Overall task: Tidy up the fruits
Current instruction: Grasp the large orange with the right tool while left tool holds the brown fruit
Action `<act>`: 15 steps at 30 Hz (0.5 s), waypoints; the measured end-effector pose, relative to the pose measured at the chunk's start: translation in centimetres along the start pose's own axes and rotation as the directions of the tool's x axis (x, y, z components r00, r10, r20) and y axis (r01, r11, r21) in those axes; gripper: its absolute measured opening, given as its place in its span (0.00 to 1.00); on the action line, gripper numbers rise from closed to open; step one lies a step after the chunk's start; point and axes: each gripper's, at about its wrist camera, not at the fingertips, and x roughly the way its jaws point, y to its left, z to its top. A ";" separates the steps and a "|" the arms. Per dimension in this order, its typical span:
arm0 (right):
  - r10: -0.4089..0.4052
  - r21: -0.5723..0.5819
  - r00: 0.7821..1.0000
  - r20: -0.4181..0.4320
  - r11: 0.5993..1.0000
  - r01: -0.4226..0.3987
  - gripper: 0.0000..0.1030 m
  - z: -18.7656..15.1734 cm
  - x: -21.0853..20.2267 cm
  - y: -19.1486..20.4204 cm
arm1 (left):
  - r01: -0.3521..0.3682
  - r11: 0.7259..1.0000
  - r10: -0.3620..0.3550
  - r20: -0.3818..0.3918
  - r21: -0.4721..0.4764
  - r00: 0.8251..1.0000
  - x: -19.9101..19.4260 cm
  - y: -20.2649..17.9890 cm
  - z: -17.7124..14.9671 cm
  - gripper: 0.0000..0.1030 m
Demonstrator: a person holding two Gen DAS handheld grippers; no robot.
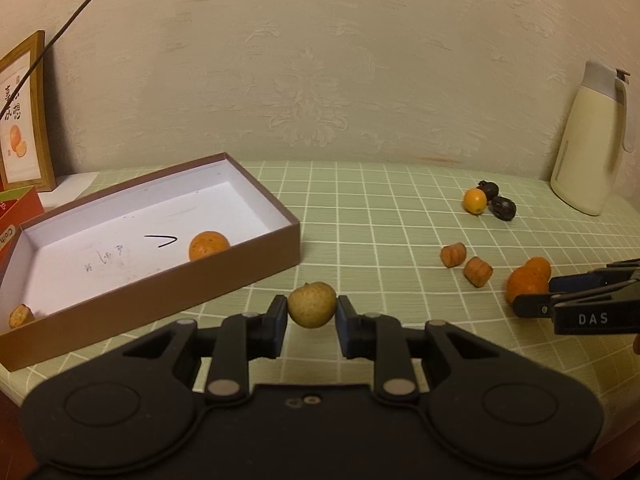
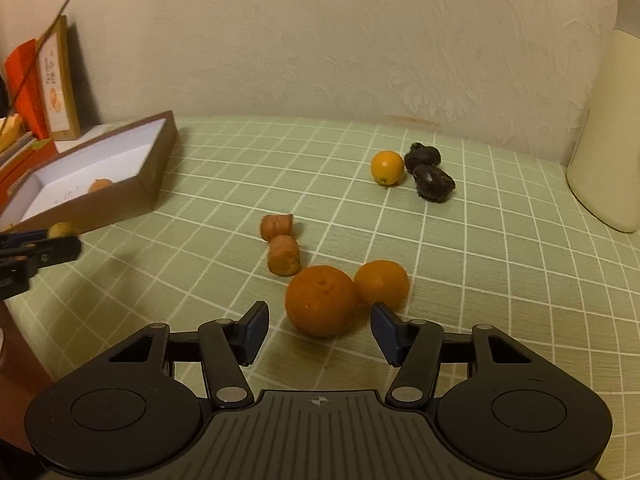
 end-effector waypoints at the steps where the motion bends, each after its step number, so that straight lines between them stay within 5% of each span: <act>1: -0.004 0.004 1.000 -0.006 1.000 0.004 0.56 0.1 0.2 -0.1 | -0.001 1.000 0.001 -0.001 -0.003 1.000 0.0 0.1 0.0 0.16; 7: -0.014 0.013 1.000 -0.019 1.000 0.014 0.56 0.4 1.1 -0.1 | -0.006 1.000 0.006 0.002 -0.017 1.000 -0.1 0.9 -0.1 0.16; 9: -0.020 0.013 1.000 -0.021 1.000 0.021 0.39 0.4 1.3 0.1 | -0.006 1.000 0.007 0.004 -0.022 1.000 -0.2 1.1 -0.1 0.16; 15: -0.024 0.016 1.000 -0.004 1.000 0.024 0.39 0.8 1.2 0.4 | -0.012 0.999 0.012 0.013 -0.035 1.000 -0.5 1.8 -0.1 0.16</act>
